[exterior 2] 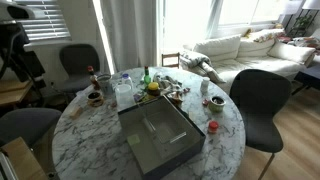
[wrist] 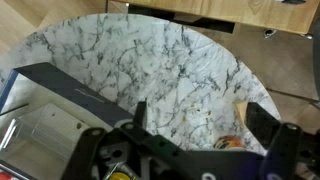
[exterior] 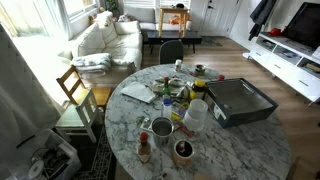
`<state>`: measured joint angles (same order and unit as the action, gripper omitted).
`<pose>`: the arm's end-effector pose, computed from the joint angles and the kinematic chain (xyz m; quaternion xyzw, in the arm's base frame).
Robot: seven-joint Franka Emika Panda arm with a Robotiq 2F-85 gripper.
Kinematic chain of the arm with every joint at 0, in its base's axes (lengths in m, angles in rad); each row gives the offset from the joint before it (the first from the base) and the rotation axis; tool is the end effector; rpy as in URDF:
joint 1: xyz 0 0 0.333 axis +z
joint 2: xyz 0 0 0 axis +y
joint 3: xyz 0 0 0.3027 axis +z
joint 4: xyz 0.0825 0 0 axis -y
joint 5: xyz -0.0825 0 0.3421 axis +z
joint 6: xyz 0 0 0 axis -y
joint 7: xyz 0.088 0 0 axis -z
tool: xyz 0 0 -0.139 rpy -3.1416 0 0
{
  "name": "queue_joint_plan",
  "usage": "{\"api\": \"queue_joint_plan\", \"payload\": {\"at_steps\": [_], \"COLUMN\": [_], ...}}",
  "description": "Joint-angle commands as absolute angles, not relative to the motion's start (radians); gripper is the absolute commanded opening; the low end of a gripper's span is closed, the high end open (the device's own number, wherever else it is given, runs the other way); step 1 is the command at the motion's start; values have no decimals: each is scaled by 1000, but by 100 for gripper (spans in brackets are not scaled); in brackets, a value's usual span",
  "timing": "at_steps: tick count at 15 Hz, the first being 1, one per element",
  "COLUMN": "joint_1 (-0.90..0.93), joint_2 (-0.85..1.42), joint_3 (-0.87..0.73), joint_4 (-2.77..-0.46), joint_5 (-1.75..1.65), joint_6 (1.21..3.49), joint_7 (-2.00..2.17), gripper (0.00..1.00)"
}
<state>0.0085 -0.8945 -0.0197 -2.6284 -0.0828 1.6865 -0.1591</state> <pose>0.2479 -0.0136 0.4699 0.9957 0.0834 -0.0263 0.0313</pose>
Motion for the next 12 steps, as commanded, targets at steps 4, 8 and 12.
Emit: {"api": "queue_joint_plan", "payload": {"at_steps": [4, 8, 12], "joint_1": [19, 19, 66], "joint_2": [-894, -894, -840], "joint_3": [-27, -27, -74], "joint_4": [-2626, -2626, -2656], "joint_5": [-88, -88, -34], "joint_6": [1684, 1684, 1833], "joint_7": [-152, -152, -223], "gripper": [100, 100, 100]}}
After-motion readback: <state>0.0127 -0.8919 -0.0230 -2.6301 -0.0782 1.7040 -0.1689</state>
